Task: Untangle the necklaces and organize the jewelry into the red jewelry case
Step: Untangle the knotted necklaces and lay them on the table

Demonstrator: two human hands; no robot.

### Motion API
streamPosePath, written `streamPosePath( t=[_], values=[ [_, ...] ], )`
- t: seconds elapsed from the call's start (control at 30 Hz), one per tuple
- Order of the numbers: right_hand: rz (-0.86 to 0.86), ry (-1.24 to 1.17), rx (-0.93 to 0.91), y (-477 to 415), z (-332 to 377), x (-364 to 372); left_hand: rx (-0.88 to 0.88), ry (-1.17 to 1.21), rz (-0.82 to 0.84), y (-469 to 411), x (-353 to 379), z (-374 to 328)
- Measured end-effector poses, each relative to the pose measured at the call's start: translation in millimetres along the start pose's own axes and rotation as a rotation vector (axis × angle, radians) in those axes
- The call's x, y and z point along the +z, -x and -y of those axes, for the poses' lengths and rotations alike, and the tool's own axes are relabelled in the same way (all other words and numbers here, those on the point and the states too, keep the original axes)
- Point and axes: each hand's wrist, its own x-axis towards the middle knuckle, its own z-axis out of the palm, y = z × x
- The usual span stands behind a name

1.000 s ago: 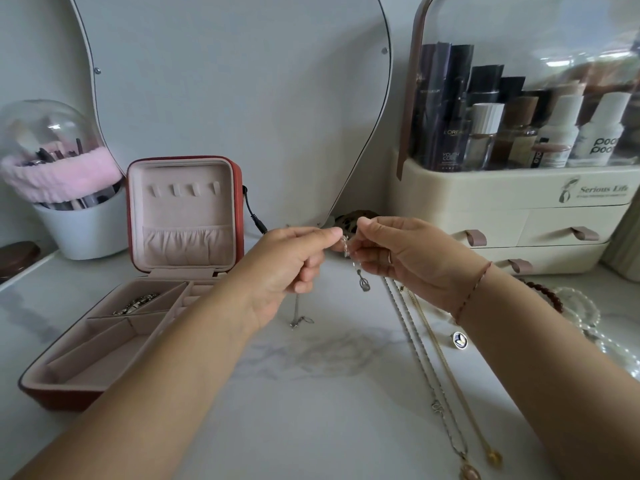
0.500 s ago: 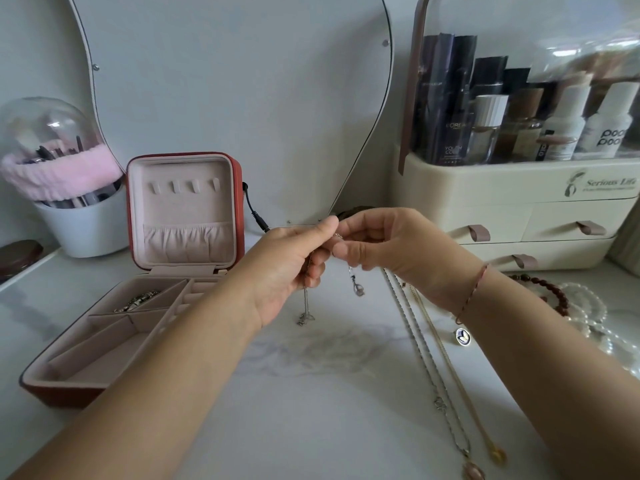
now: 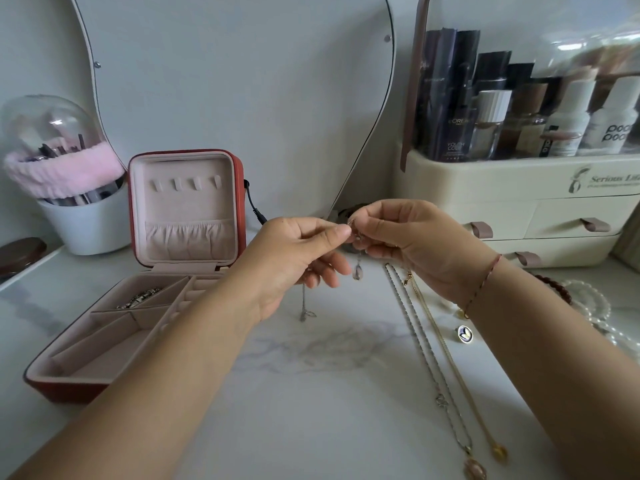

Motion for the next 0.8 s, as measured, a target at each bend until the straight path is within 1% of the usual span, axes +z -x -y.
streamPosePath(
  t=[0.1,0.17,0.23,0.3,0.37,0.43,0.5,0.57,0.7,0.8],
  values=[
    [-0.045,-0.013,-0.004,-0.4,0.7,-0.5,-0.015,0.060,0.063,-0.1,-0.1,0.0],
    [-0.076,-0.005,-0.018,-1.3,0.5,0.1,-0.003,0.065,0.062,-2.5,-0.4,2.9],
    [-0.121,0.041,-0.053,-1.9,0.4,0.0,0.018,0.019,0.022,-5.4,-0.9,6.5],
    [-0.167,0.151,-0.119,-2.4,0.3,-0.6,0.022,-0.013,-0.035,-7.0,-2.1,8.3],
    [-0.217,0.282,-0.174,-2.1,0.6,-0.6,0.027,-0.013,-0.081,-7.8,-4.2,7.6],
    [-0.237,0.326,-0.193,-2.2,1.3,0.1,0.027,0.008,-0.092,-8.3,-6.5,6.0],
    [-0.218,0.287,-0.170,-2.3,1.6,0.6,0.013,0.028,-0.069,-9.1,-8.1,5.5],
    [-0.171,0.212,-0.130,-2.0,2.2,1.2,-0.013,0.059,-0.008,-8.9,-7.5,5.5],
    [-0.049,-0.003,-0.011,-1.6,2.7,5.9,-0.051,0.131,0.098,-6.2,-4.3,4.8],
    [-0.002,-0.110,0.034,-1.5,3.2,7.7,-0.043,0.143,0.140,-5.7,-5.4,3.4]
  ],
)
